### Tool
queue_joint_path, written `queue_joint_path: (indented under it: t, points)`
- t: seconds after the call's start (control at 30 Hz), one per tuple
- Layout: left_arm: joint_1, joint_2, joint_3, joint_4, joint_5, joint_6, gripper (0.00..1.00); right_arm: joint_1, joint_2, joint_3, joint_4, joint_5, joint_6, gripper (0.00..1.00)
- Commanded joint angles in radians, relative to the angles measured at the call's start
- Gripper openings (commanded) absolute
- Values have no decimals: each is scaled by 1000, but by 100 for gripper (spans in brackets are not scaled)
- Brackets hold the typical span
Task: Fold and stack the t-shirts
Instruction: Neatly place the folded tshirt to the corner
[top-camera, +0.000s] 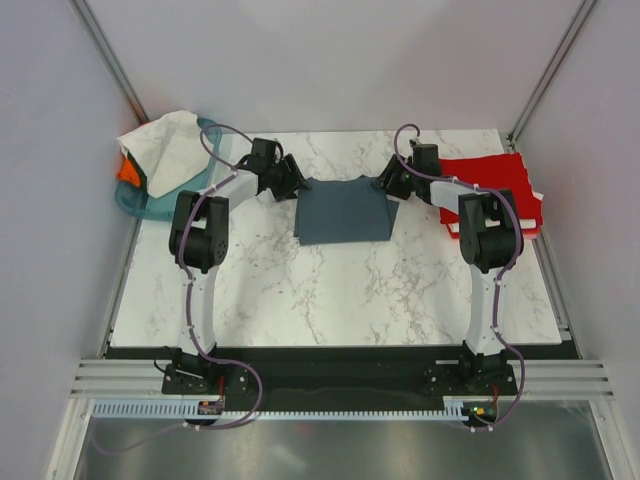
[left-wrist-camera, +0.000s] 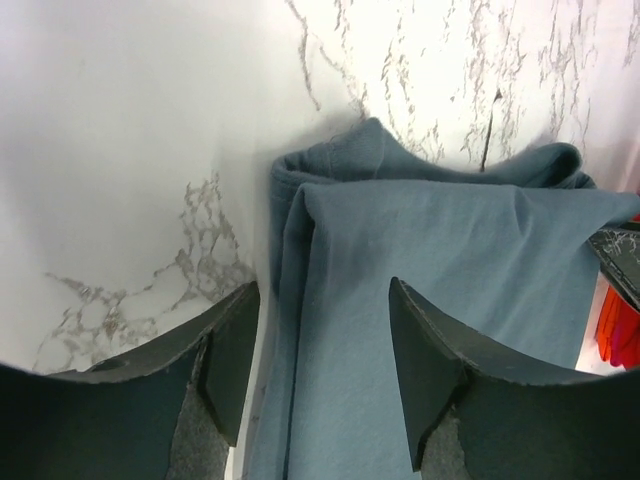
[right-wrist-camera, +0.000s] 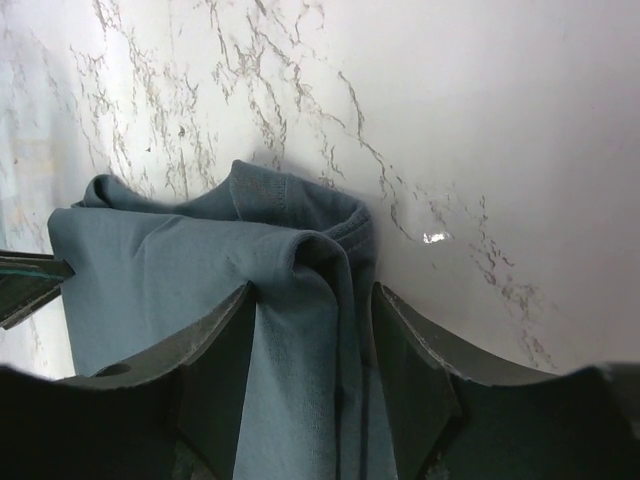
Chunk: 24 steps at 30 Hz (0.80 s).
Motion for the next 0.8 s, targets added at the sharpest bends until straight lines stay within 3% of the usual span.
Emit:
queue_joint_path:
  t: [0.0,0.1,0.2,0.23,0.3,0.43,0.53,0.57,0.77]
  points:
    - [-20,60,41,-26,-22,20,62,13,41,33,-80,42,-39,58]
    - [-33,80,72,-43,-45,20,57,24,55,62,-109,53,-45,54]
    - [-40,102,93,-46,-55,9,49,35,78,97,-128,46,-53,40]
    - [-42,110,98,-45,-69,8,47,38,95,108,-134,40,-54,27]
    - [-46,117,110,-40,-85,6,34,41,115,154,-157,27,-54,20]
    - [-46,116,139,-25,-111,4,22,39,101,171,-151,5,-37,2]
    - [-48,50,99,1,-131,21,11,39,38,148,-128,-4,-37,0]
    - [-46,27,83,24,-132,27,2,39,20,126,-109,-6,-37,0]
    - [-46,-154,-45,79,-128,38,2,39,-149,24,-62,-15,-24,0]
